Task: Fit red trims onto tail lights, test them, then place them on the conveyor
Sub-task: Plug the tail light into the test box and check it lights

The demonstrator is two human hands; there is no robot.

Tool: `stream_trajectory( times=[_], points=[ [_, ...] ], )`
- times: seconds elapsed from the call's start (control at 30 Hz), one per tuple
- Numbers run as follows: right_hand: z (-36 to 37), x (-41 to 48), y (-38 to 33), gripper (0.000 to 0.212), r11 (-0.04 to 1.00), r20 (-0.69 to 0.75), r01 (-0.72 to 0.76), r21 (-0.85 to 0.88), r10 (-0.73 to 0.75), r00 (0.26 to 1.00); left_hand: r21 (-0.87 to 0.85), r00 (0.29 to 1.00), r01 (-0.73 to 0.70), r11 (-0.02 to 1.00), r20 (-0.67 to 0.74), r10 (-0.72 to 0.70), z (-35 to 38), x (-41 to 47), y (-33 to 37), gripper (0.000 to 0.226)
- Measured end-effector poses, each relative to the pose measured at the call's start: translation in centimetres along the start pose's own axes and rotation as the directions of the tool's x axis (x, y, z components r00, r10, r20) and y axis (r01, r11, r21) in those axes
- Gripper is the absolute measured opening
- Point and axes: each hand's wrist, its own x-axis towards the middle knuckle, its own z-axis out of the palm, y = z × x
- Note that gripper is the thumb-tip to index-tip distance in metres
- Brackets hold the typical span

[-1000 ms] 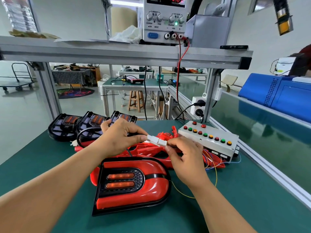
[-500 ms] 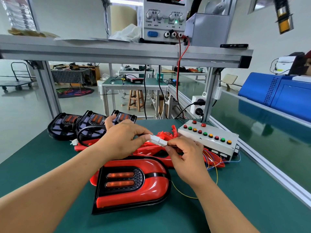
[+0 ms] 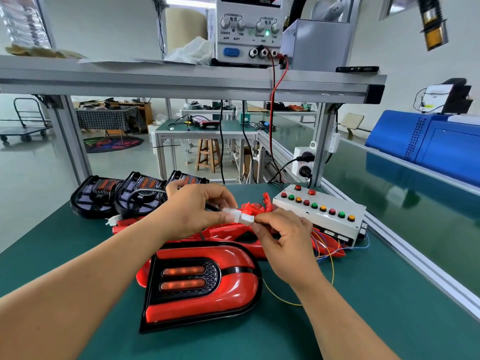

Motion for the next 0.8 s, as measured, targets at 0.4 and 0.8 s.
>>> stream_trajectory(
  times=[0.4, 0.8],
  points=[
    [-0.2, 0.1, -0.1, 0.020, 0.999, 0.059, -0.002, -0.047, 0.005, 0.998, 0.169, 0.992, -0.111, 0.979, -0.032, 0.118, 0.4, -0.6, 0.1, 0.028],
    [0.4, -0.2, -0.3, 0.016, 1.000, 0.028, -0.002, -0.017, 0.002, 1.000, 0.203, 0.979, -0.149, 0.968, -0.107, 0.173, 1.8, -0.5, -0.2, 0.013]
  ],
)
